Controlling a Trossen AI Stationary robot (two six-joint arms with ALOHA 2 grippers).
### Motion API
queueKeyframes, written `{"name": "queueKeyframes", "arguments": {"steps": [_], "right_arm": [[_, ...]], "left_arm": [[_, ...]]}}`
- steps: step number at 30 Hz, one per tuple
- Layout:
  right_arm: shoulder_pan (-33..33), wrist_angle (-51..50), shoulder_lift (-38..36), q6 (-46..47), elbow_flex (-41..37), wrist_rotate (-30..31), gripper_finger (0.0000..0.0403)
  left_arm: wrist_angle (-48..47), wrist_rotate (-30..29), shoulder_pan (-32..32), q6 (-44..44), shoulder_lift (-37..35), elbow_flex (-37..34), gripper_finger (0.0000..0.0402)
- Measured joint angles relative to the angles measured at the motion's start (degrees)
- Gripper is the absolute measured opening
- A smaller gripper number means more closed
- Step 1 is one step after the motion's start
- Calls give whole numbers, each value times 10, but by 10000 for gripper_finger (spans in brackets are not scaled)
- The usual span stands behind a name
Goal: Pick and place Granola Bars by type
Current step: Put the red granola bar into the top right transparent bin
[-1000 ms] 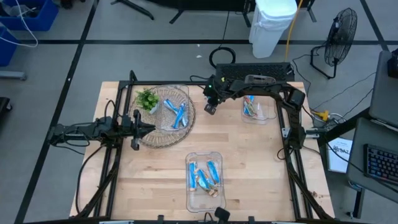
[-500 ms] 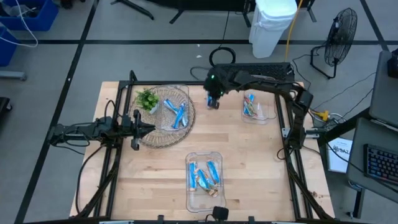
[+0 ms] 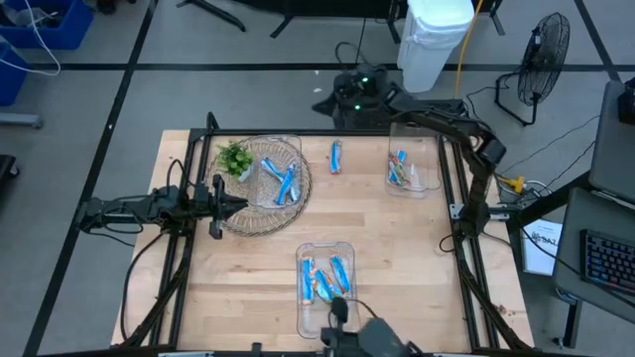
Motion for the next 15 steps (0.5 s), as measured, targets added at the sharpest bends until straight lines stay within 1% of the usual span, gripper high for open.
{"name": "queueKeyframes", "arguments": {"steps": [2, 4, 8, 11, 13, 15], "right_arm": [[0, -56, 26, 3, 12, -5, 0], [5, -126, 46, -28, 28, 2, 0], [21, -261, 84, -93, 79, 58, 0], [26, -355, 118, -118, 108, 89, 0], [26, -419, 138, -128, 118, 90, 0], [26, -460, 153, -137, 124, 90, 0]], "left_arm": [[0, 0, 0, 0, 0, 0, 49], [0, 0, 0, 0, 0, 0, 49], [0, 0, 0, 0, 0, 0, 49], [0, 0, 0, 0, 0, 0, 49], [0, -1, 0, 0, 0, 0, 49], [0, -1, 0, 0, 0, 0, 49]]}}
